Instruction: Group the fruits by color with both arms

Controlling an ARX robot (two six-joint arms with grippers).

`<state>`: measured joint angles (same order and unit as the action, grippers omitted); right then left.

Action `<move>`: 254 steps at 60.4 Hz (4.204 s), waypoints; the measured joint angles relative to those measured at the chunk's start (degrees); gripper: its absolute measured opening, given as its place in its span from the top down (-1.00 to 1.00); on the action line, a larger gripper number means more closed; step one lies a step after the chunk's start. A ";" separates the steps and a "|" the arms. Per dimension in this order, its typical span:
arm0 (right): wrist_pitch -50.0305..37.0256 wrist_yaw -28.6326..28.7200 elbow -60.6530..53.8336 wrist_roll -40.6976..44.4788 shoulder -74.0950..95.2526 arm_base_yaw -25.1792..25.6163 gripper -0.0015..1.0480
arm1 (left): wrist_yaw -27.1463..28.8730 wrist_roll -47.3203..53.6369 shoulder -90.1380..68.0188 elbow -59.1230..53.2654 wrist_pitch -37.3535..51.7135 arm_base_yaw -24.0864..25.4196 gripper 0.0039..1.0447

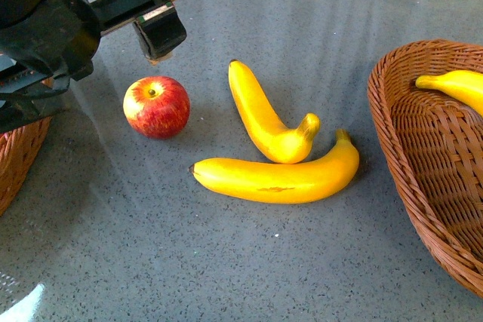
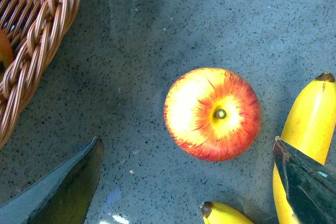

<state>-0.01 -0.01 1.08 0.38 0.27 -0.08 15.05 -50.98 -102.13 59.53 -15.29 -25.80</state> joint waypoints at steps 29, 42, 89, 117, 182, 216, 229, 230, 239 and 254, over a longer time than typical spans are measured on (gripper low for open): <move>0.00 0.00 0.00 0.00 0.00 0.00 -0.82 | 2.01 9.33 -7.58 3.30 4.55 -3.17 -0.83; 0.00 0.00 0.00 0.00 0.00 0.00 -0.82 | 2.99 10.45 -9.05 3.37 5.90 -3.34 -0.83; -0.02 0.00 0.00 0.00 0.00 0.00 -0.82 | 2.80 12.50 -9.66 3.34 8.20 -3.32 -0.83; -0.02 0.00 0.00 0.00 0.00 0.00 -0.82 | 1.99 13.49 -6.95 -2.47 14.29 -0.72 -0.83; -0.02 0.00 0.00 0.00 0.00 0.00 -0.82 | 1.62 18.38 -15.78 2.19 16.06 -1.27 -0.83; 0.00 0.00 0.00 0.00 0.00 0.00 -0.82 | 2.23 17.90 -7.65 -3.08 17.90 -0.70 -0.43; 0.00 0.00 0.00 0.00 0.00 0.00 -0.82 | 5.31 18.29 1.07 -5.25 18.47 2.99 -0.43; 0.00 0.00 0.00 0.00 0.00 0.00 -0.82 | 5.57 18.34 1.36 -5.31 18.53 3.30 -0.43; 0.00 0.00 0.00 0.00 0.00 0.00 -0.82 | 6.67 18.69 2.51 -5.53 18.91 7.48 -0.42; 0.00 -0.02 0.00 0.00 0.00 0.00 -0.82 | 9.77 19.17 0.74 -6.23 20.26 13.75 -0.42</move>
<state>-0.01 -0.03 1.08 0.38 0.27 -0.08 24.82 -31.81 -101.38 53.30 4.97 -12.05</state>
